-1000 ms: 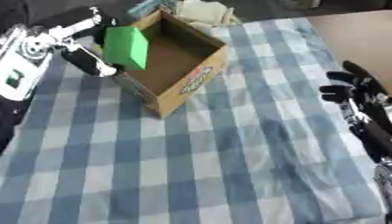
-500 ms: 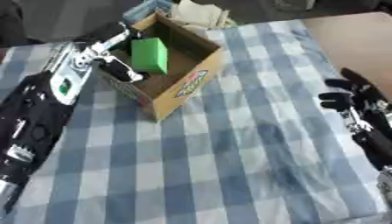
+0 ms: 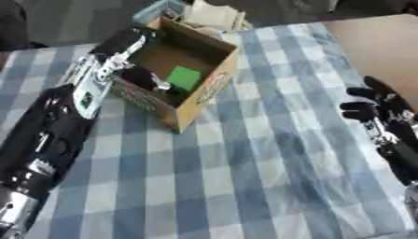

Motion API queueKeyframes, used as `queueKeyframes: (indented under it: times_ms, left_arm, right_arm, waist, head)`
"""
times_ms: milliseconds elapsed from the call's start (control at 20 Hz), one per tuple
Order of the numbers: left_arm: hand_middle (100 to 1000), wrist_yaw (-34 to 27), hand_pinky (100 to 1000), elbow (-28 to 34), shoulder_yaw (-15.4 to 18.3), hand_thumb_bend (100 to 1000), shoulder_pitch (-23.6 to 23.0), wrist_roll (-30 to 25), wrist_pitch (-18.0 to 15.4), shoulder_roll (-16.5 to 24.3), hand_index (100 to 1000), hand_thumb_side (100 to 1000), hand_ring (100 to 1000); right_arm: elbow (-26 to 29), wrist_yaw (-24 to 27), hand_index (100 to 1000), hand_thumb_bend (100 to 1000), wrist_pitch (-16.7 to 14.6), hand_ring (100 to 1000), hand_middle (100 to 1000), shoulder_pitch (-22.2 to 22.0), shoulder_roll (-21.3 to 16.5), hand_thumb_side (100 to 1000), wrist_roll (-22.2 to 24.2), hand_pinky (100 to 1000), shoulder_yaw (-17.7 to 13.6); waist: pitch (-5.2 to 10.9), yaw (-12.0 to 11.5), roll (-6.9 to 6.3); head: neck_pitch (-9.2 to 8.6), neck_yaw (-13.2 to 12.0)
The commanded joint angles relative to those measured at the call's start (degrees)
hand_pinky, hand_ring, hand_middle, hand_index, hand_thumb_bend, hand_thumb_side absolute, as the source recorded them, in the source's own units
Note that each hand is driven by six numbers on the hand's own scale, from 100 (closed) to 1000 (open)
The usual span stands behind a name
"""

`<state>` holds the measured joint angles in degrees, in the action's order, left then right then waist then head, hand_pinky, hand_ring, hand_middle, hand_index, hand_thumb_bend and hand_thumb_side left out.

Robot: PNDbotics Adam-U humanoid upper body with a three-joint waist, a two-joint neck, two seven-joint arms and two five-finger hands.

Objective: Pick up objects on the table and place them in the box.

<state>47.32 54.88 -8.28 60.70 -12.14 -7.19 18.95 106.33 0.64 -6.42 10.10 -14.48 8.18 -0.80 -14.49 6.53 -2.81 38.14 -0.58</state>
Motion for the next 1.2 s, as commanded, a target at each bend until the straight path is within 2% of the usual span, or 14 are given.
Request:
queueKeyframes:
  times_ms: [50, 150, 300, 350, 400, 450, 600, 700, 750, 850, 950, 1200]
  left_arm:
    - [819, -6.14, 883, 7.62, -0.23, 878, 0.12, -0.32, 0.0, 4.64, 939, 509, 832]
    - [795, -10.27, 865, 13.37, -0.4, 870, -1.22, -0.7, 0.47, 7.4, 927, 484, 803]
    - [735, -17.19, 820, 23.78, -0.07, 812, -5.3, -0.37, 1.86, 12.28, 877, 431, 753]
    - [724, -19.84, 812, 27.6, 0.37, 800, -7.37, 0.24, 2.43, 13.91, 869, 423, 745]
    - [709, -22.62, 802, 31.47, 0.94, 742, -9.76, 1.08, 3.1, 15.34, 859, 437, 734]
    - [699, -25.61, 795, 35.42, 1.6, 720, -12.49, 2.13, 3.9, 16.68, 853, 435, 725]
    - [682, -31.83, 788, 44.53, 3.43, 690, -19.96, 4.92, 5.93, 19.11, 842, 421, 712]
    - [678, -34.25, 786, 48.63, 4.52, 672, -24.13, 6.58, 6.97, 19.47, 840, 419, 708]
    - [662, -35.41, 777, 49.99, 5.02, 620, -26.41, 7.35, 7.22, 18.94, 837, 430, 694]
    - [653, -38.36, 772, 51.93, 5.95, 587, -30.92, 8.84, 6.79, 17.48, 839, 449, 687]
    - [644, -40.89, 765, 52.71, 6.73, 553, -34.5, 10.13, 6.02, 15.82, 836, 458, 678]
    - [618, -44.72, 748, 52.48, 7.75, 505, -39.89, 14.63, 4.32, 10.94, 824, 473, 654]
  right_arm:
    - [0.58, 0.04, 976, 100, -0.16, 763, 817, 0.43, -0.81, 528, -0.28, 767, -0.78]
    - [0.62, -0.09, 976, 100, -0.2, 763, 817, 0.49, -0.88, 526, -0.48, 767, -0.96]
    - [0.67, -0.18, 975, 100, -0.23, 763, 817, 0.57, -0.94, 526, -0.71, 767, -1.22]
    - [0.7, -0.22, 975, 100, -0.23, 763, 817, 0.59, -0.95, 525, -0.84, 767, -1.35]
    - [0.74, -0.24, 975, 100, -0.23, 763, 817, 0.64, -0.95, 525, -0.96, 767, -1.46]
    - [0.79, -0.25, 975, 100, -0.23, 763, 816, 0.72, -0.93, 524, -1.07, 767, -1.54]
    - [0.93, -0.28, 975, 100, -0.21, 762, 816, 0.98, -0.82, 523, -1.28, 766, -1.68]
    - [0.99, -0.31, 974, 100, -0.18, 762, 815, 1.09, -0.77, 522, -1.41, 765, -1.76]
    - [1.02, -0.31, 974, 100, -0.17, 762, 815, 1.14, -0.71, 521, -1.51, 765, -1.84]
    - [1.09, -0.3, 974, 100, -0.15, 762, 815, 1.23, -0.66, 521, -1.67, 765, -1.92]
    - [1.14, -0.27, 974, 100, -0.14, 762, 815, 1.3, -0.58, 521, -1.77, 764, -1.97]
    - [1.25, -0.12, 974, 100, -0.08, 761, 814, 1.41, -0.4, 521, -1.86, 764, -1.98]
  waist:
    - [0.92, -0.44, 0.18]
    - [0.91, -0.89, 0.17]
    - [0.79, -1.52, 0.17]
    - [0.72, -1.77, 0.18]
    - [0.63, -2.02, 0.2]
    - [0.51, -2.26, 0.23]
    - [0.12, -2.63, 0.38]
    - [-0.03, -2.72, 0.46]
    - [-0.12, -2.91, 0.56]
    - [-0.25, -3.23, 0.74]
    - [-0.35, -3.4, 0.89]
    - [-0.45, -4.03, 1.18]
  head:
    - [-0.89, 0.54]
    - [-1.0, 0.54]
    - [-1.13, 0.67]
    - [-1.16, 0.74]
    - [-1.2, 0.78]
    - [-1.25, 0.82]
    - [-1.35, 0.86]
    - [-1.36, 0.79]
    - [-1.32, 0.77]
    - [-1.23, 0.79]
    - [-1.1, 0.81]
    - [-0.45, 0.32]
